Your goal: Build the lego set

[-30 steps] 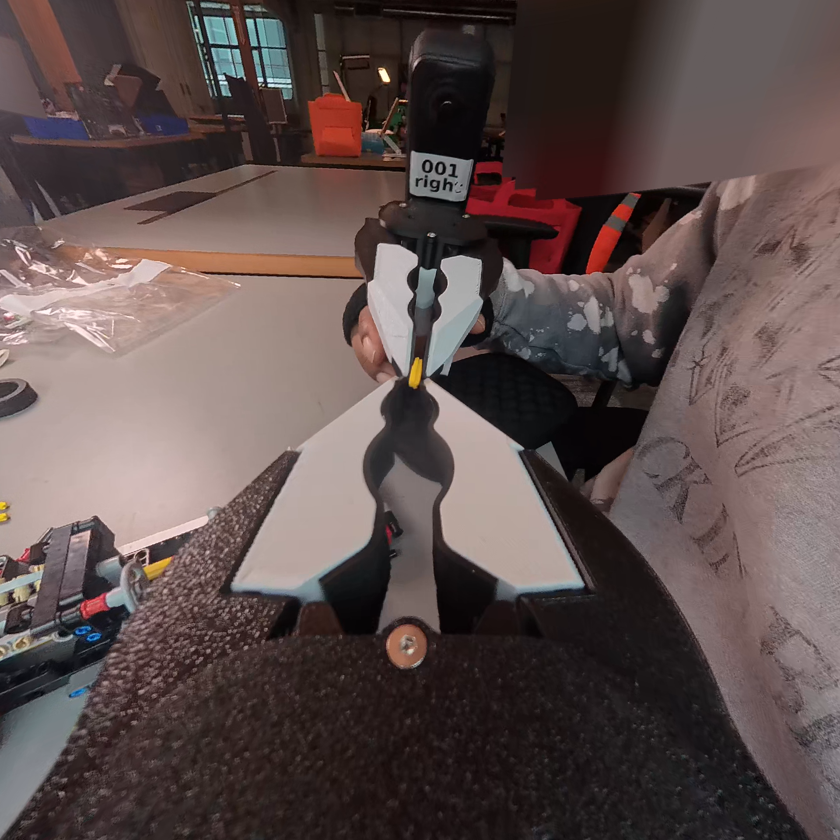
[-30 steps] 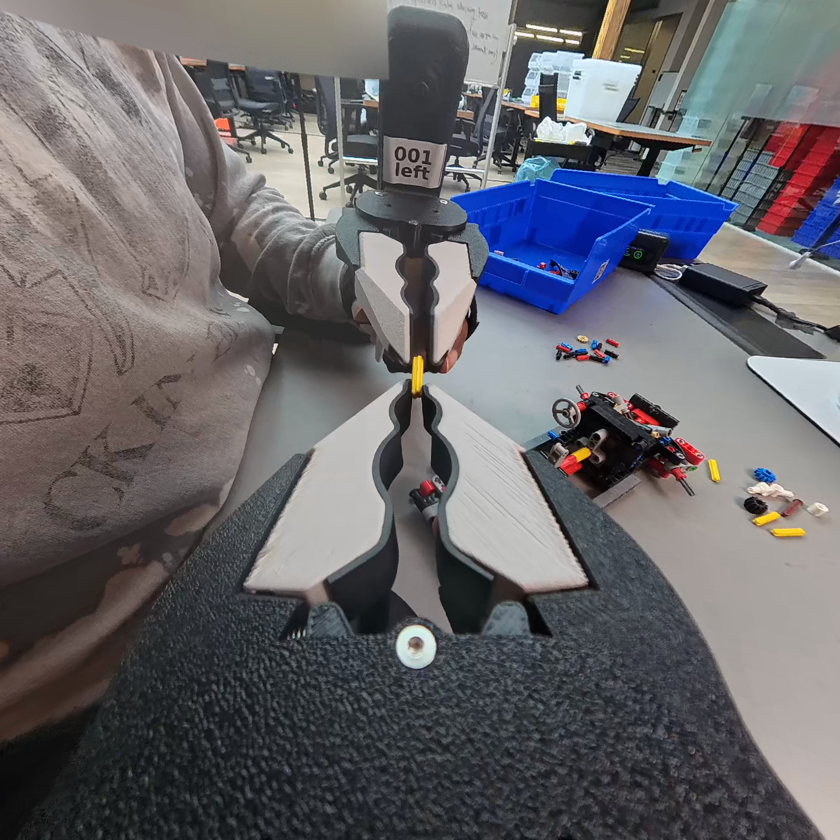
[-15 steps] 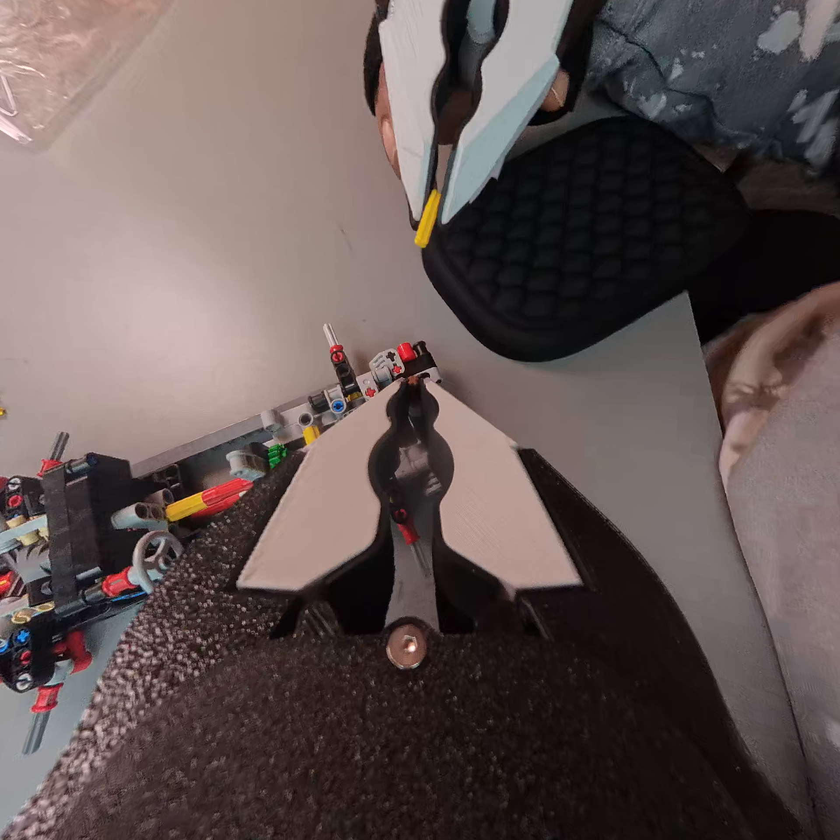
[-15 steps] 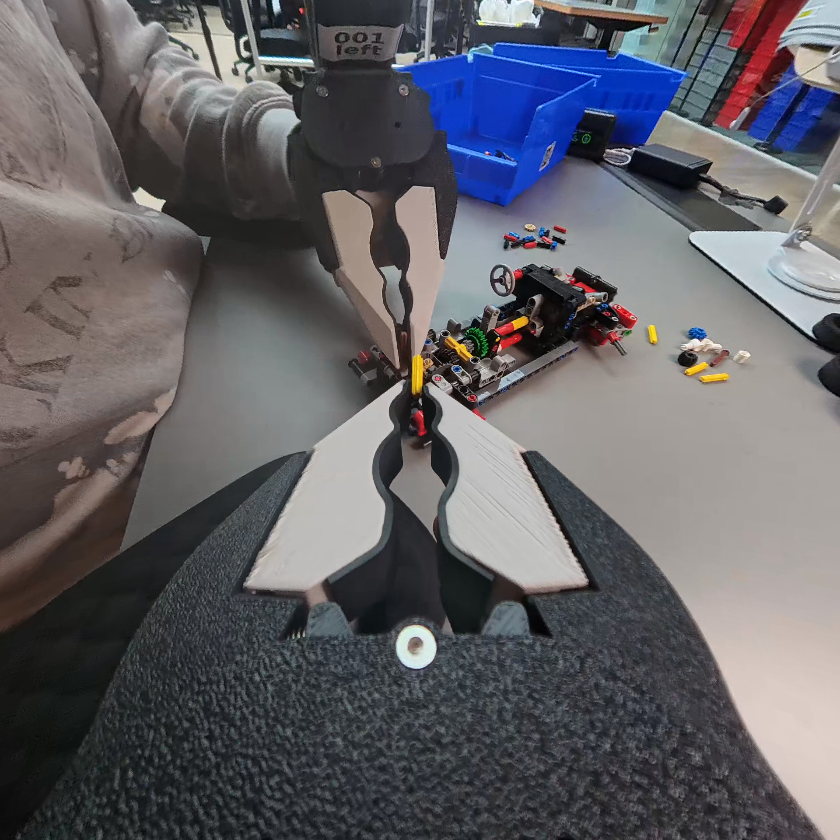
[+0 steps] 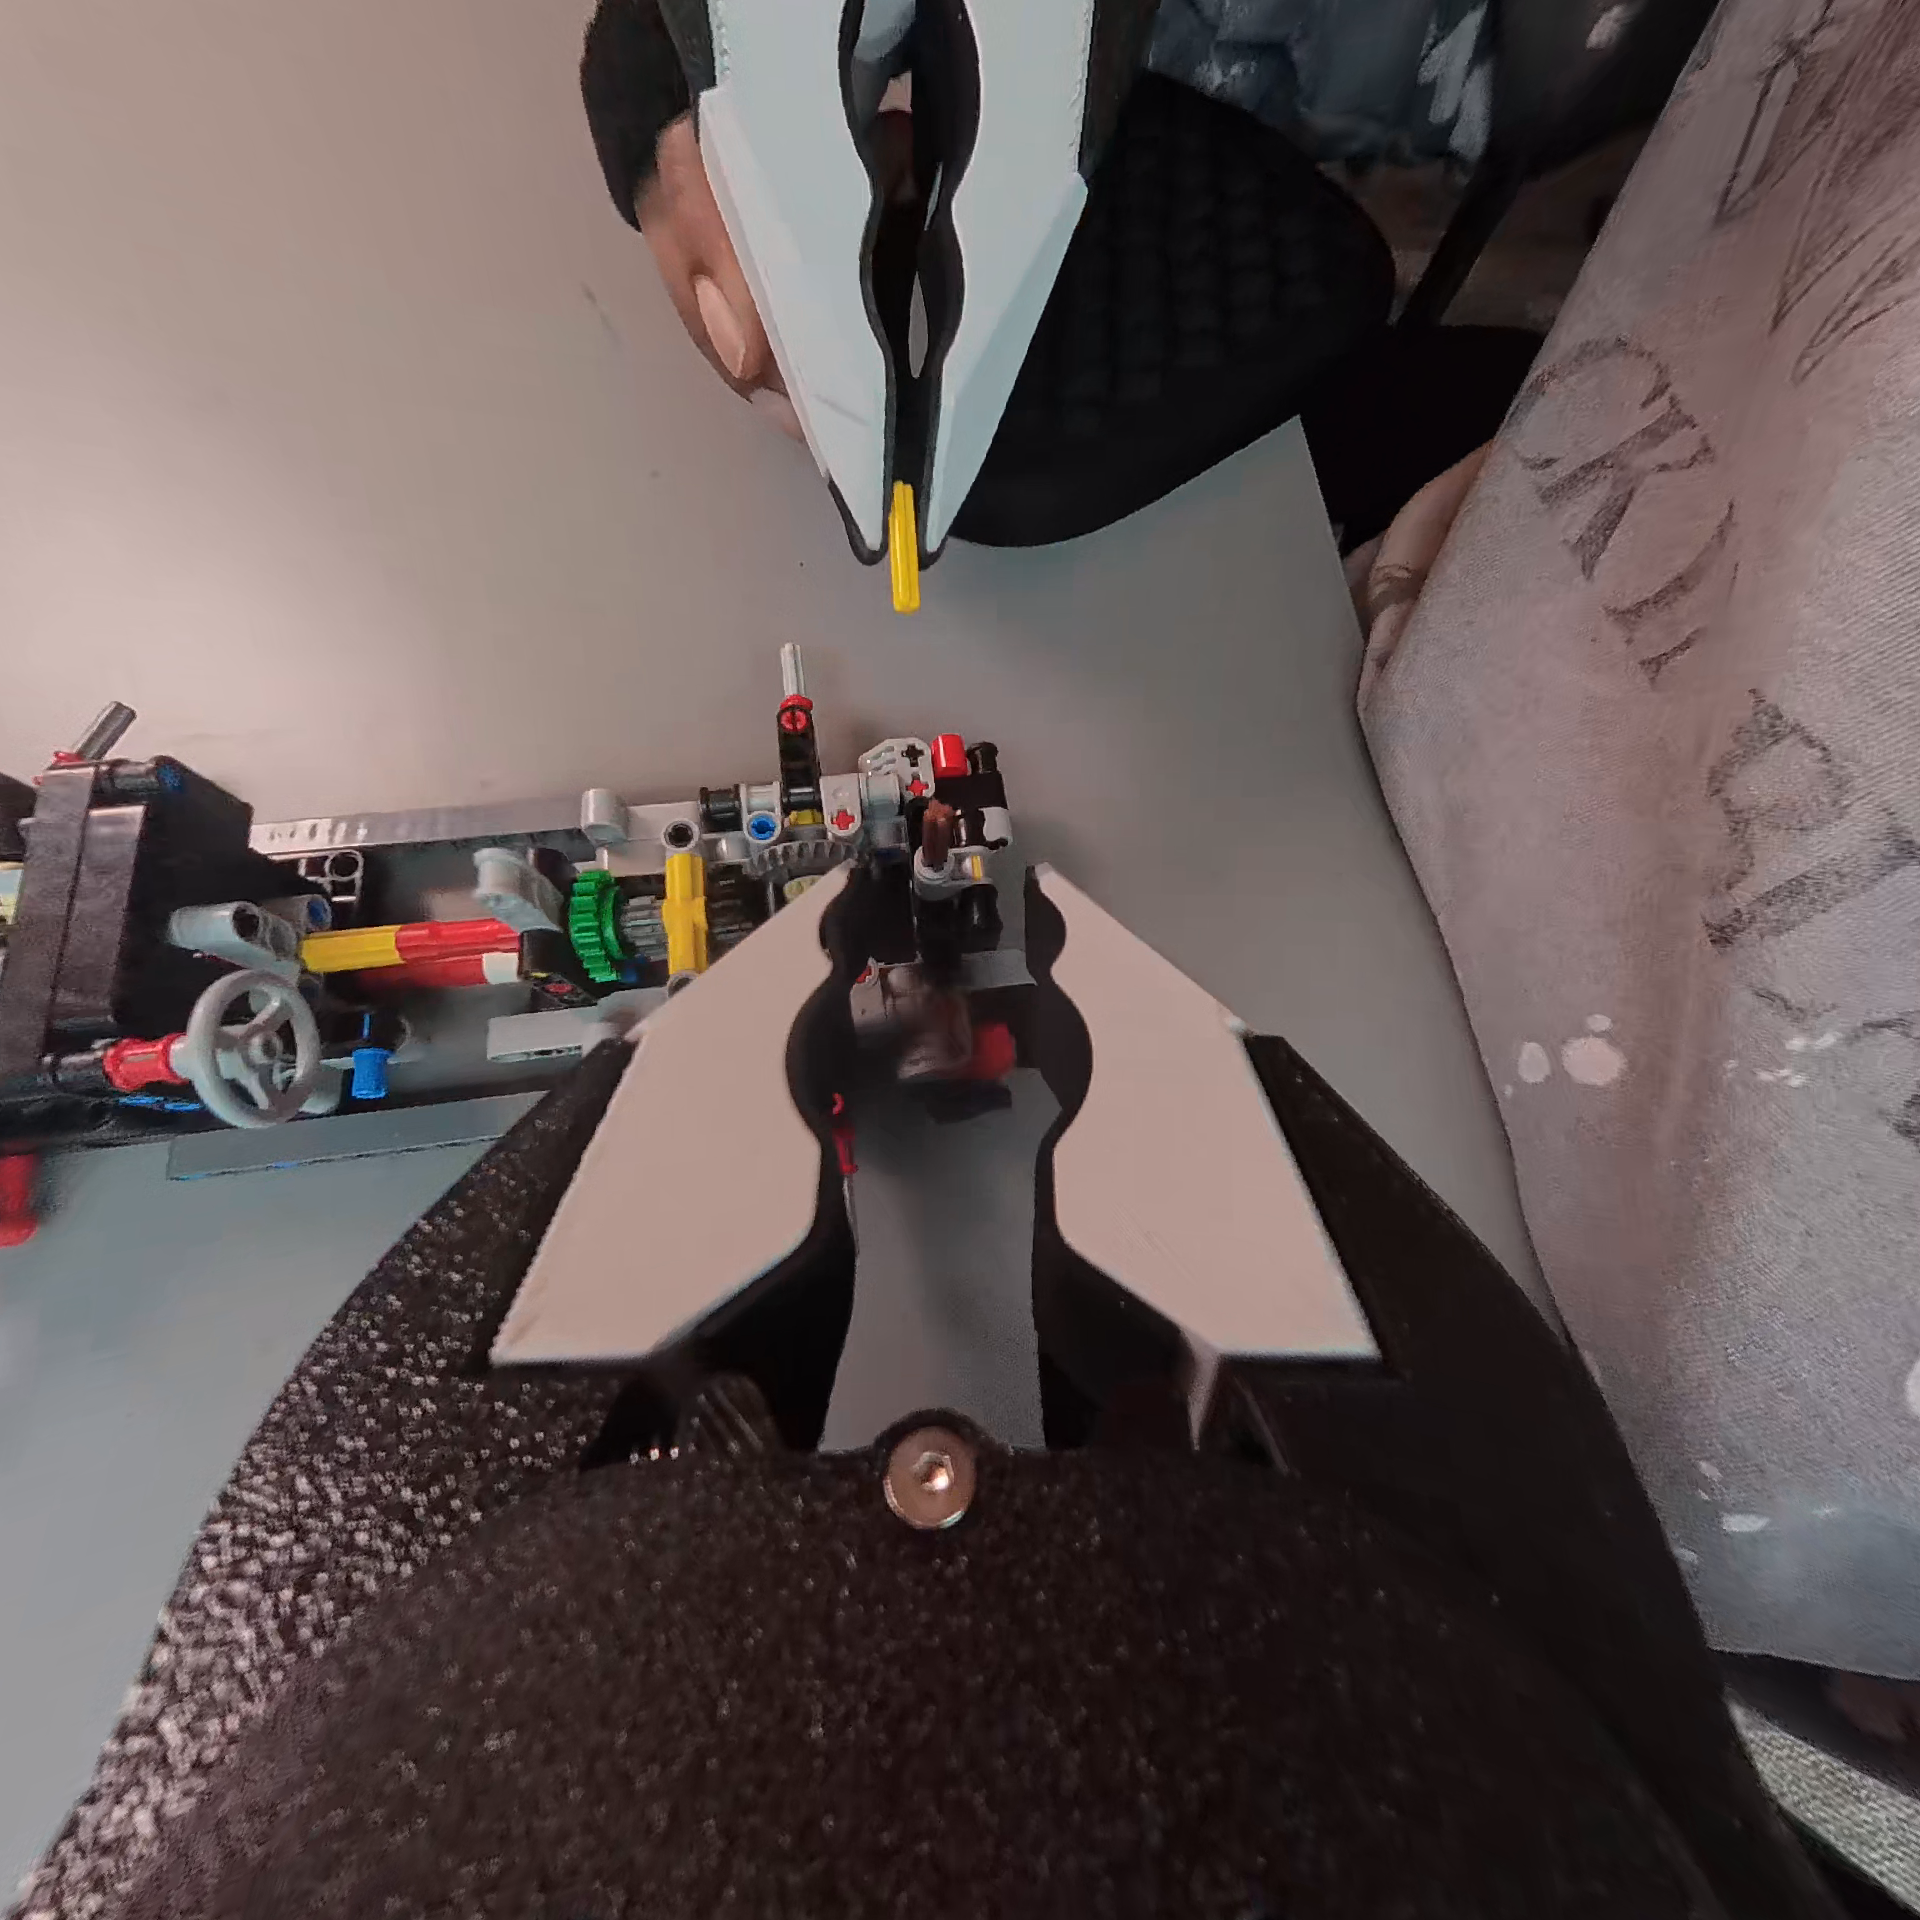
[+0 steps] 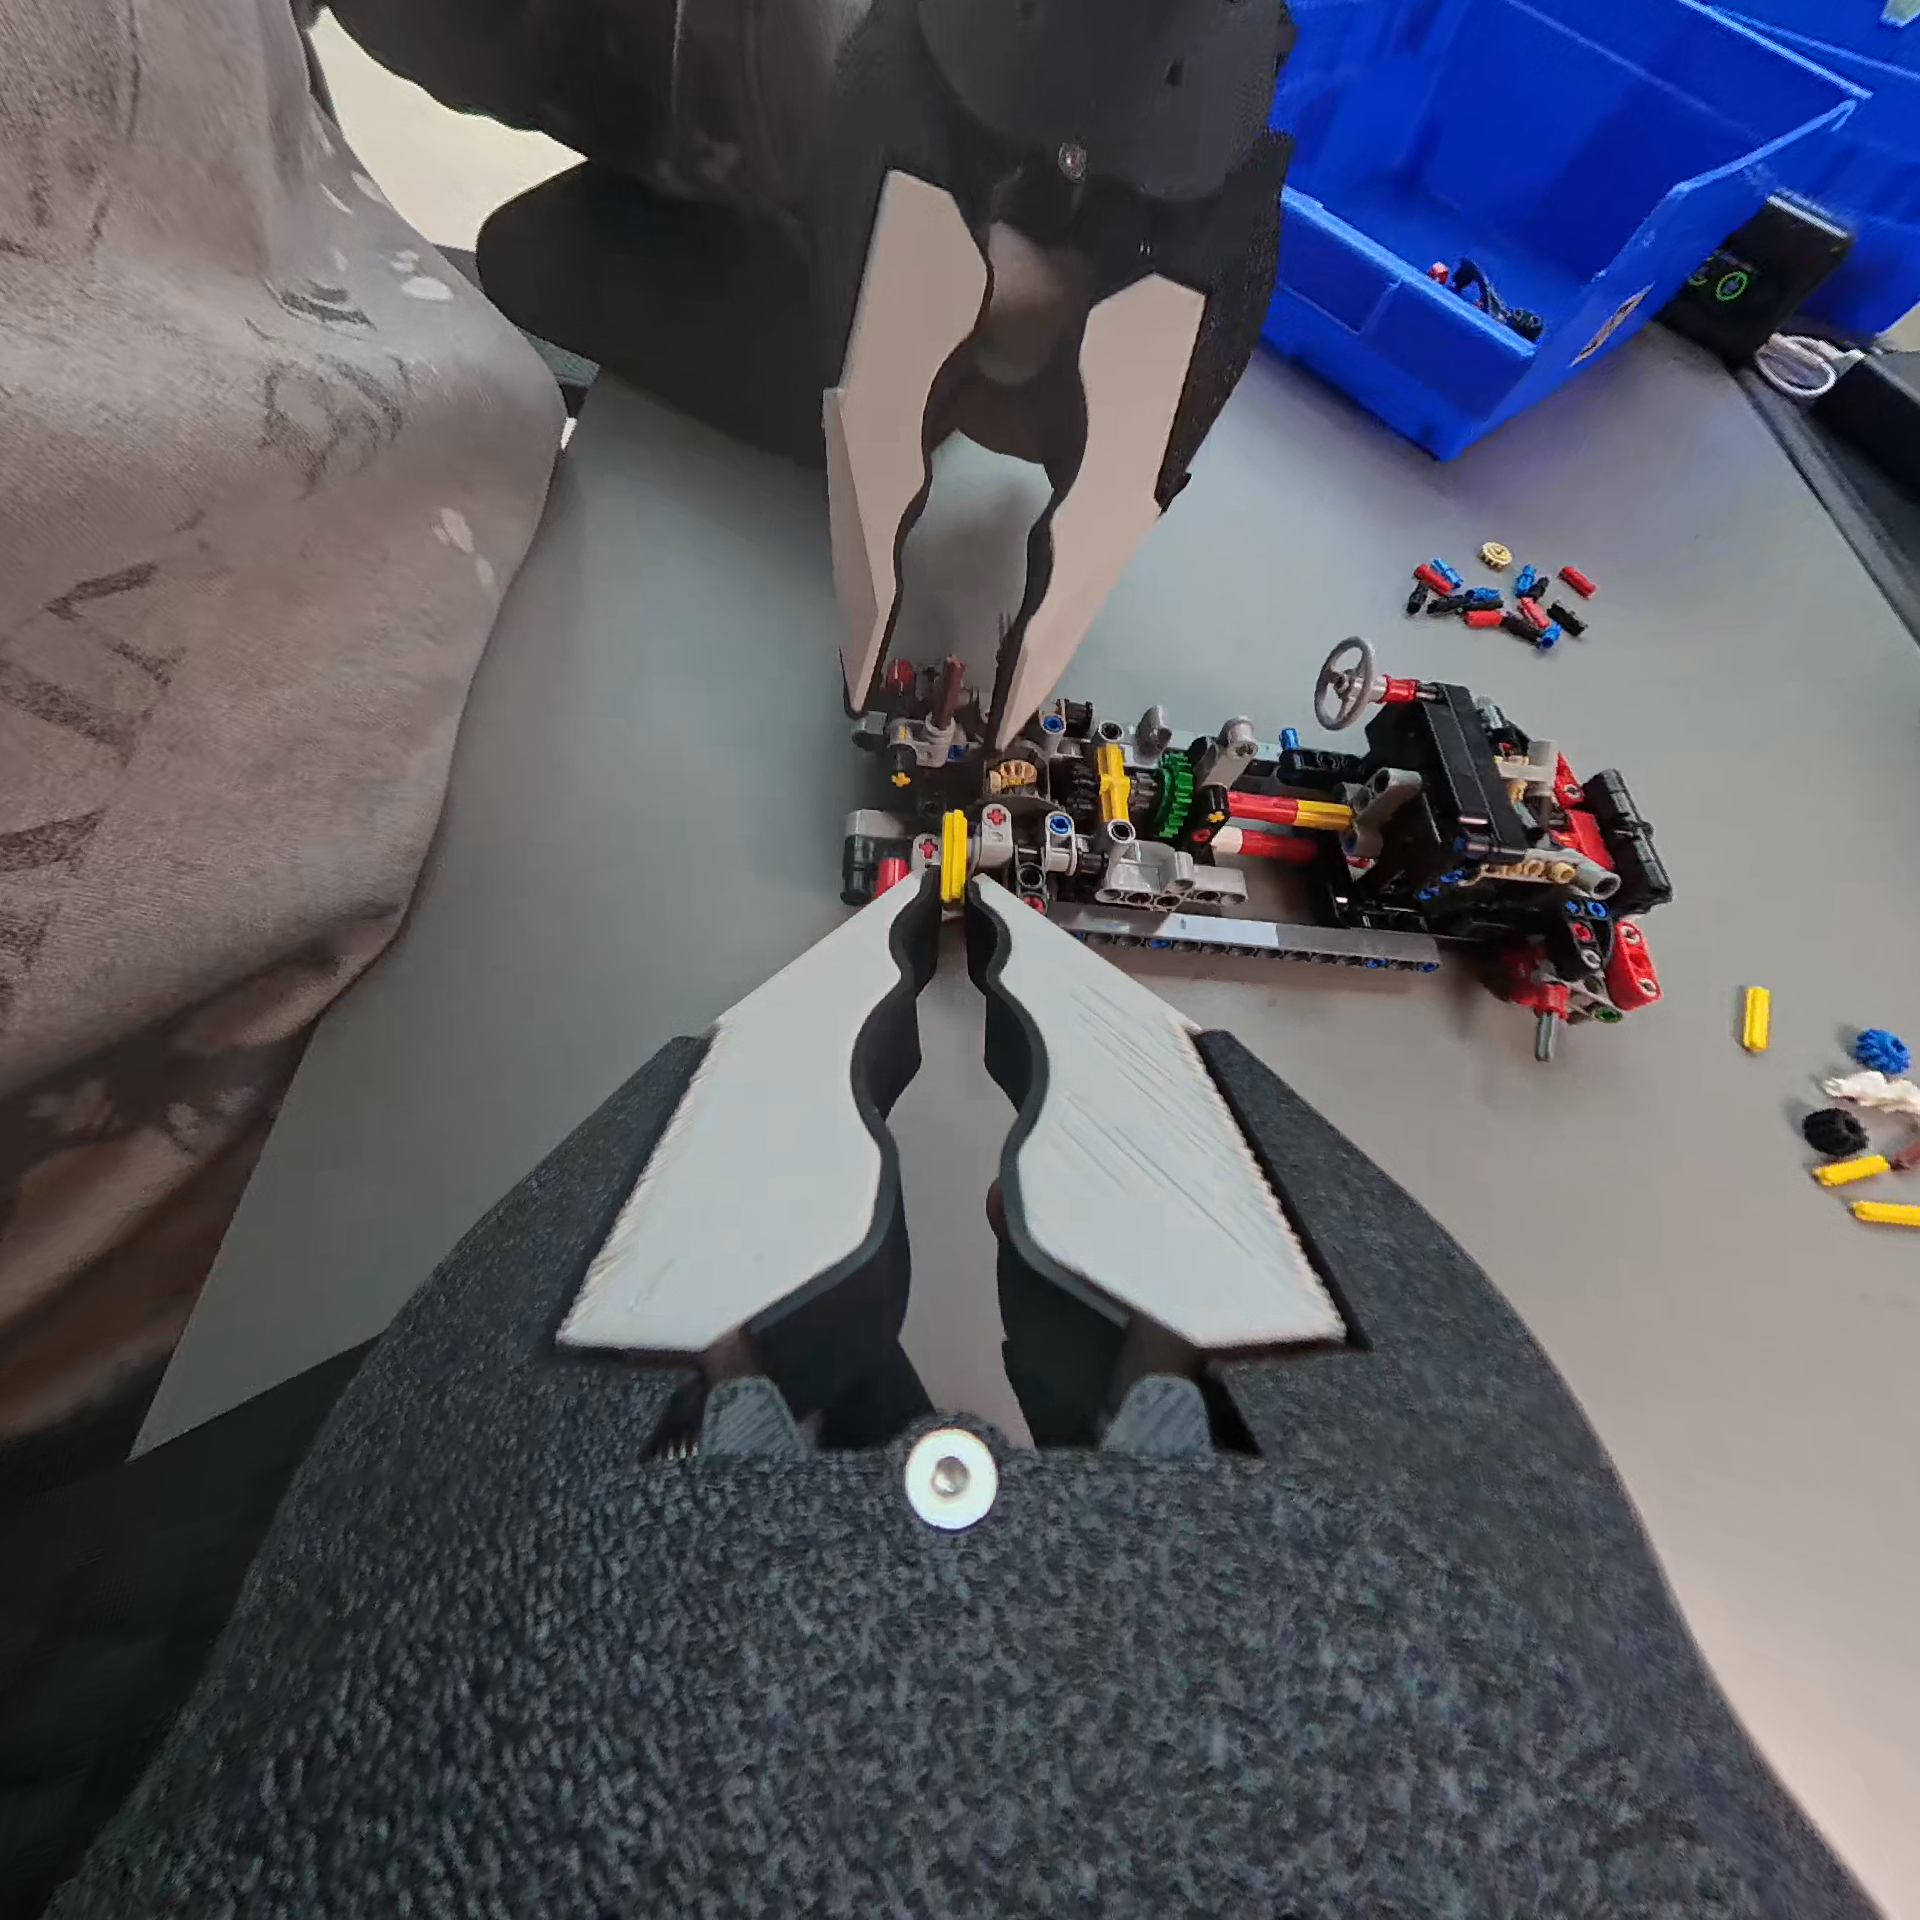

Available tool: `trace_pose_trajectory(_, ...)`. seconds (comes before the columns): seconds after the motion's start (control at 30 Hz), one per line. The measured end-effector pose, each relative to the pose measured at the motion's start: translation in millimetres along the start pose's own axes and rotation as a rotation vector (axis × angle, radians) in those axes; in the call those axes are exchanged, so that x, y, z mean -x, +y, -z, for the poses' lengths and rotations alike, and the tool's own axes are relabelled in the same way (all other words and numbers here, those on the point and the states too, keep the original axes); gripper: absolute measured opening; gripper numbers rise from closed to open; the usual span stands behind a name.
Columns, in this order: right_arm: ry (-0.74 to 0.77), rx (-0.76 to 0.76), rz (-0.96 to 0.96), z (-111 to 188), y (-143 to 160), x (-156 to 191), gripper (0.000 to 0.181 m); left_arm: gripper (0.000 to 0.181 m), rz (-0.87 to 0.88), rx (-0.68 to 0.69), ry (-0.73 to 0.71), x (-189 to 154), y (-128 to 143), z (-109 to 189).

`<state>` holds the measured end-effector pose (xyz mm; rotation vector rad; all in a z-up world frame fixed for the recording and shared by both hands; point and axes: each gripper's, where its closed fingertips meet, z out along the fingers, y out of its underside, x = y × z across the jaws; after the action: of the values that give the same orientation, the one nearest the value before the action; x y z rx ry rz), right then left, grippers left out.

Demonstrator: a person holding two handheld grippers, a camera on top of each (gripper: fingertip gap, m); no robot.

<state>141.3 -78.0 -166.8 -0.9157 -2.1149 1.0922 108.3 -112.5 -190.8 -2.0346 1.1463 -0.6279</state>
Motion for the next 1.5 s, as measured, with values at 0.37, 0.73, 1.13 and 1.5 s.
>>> trace_pose_trajectory(0.37,0.011,0.043,-0.065,-10,-3,6,0.001,0.015,-0.116,0.031,-0.115,6,2,-8)
trace_pose_trajectory(0.73,0.033,-0.053,-0.141,-27,-33,2,0.001,0.015,-0.115,-0.193,-0.059,3,-13,26)
trace_pose_trajectory(1.13,-0.03,0.004,-0.15,-39,-23,-2,0.001,0.014,-0.119,-0.174,-0.075,6,-6,21)
trace_pose_trajectory(1.5,-0.039,0.086,-0.111,-40,-10,0,0.001,0.014,-0.144,-0.096,-0.137,11,1,10)
